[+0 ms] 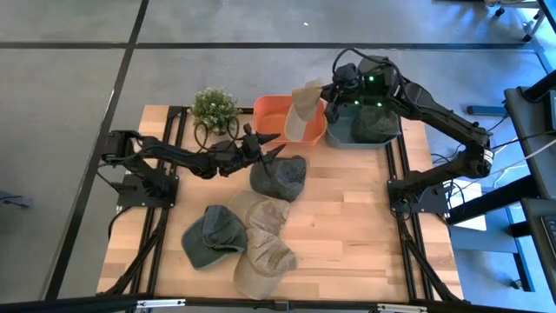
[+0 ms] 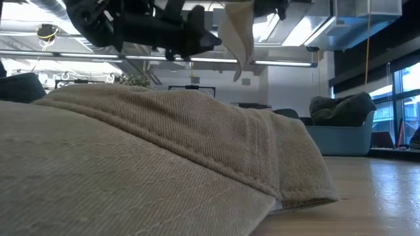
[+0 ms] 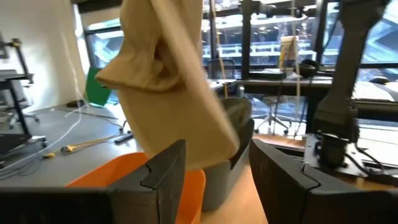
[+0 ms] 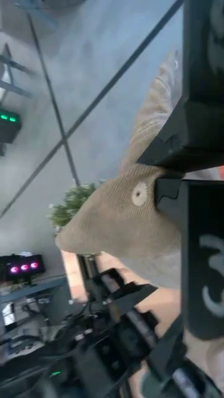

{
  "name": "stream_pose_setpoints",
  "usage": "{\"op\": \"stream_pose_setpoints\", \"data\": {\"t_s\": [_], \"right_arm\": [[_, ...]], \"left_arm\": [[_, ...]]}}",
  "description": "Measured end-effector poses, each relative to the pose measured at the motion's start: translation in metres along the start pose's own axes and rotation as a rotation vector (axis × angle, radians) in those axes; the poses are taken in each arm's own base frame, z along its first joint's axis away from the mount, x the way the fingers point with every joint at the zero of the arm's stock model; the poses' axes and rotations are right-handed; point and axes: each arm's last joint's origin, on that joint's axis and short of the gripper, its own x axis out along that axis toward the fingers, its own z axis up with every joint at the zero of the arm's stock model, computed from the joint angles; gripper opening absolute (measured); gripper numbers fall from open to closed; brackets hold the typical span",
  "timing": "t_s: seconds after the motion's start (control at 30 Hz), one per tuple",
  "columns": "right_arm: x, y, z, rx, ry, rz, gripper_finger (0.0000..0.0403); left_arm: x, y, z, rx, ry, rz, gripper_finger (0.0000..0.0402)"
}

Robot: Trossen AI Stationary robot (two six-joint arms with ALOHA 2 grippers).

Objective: Pick & Place hat
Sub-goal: Put the right brown cap into the orange bin

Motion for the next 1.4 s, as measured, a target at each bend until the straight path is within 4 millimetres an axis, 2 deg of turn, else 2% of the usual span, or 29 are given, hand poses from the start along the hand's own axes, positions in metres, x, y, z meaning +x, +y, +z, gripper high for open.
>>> {"op": "stream_pose_setpoints", "data": {"t_s": [0.2, 0.53, 1.07, 1.4], "right_arm": [[0.000, 0.000, 0.005, 0.002, -0.046, -0.001, 0.0010], [0.000, 0.004, 0.010, 0.009, -0.102, 0.014, 0.0010], [0.003, 0.014, 0.018, 0.003, -0.180, 0.050, 0.0010], [0.003, 0.014, 0.018, 0.002, -0.188, 0.051, 0.0010]], "left_arm": [[0.006, -0.002, -0.013, -0.012, -0.024, 0.028, 0.0173], [0.009, -0.007, -0.022, -0.047, -0.091, 0.036, 0.0173], [0.019, -0.015, -0.002, -0.084, -0.160, 0.036, 0.0173], [0.015, -0.025, -0.001, -0.089, -0.155, 0.014, 0.0173]]}}
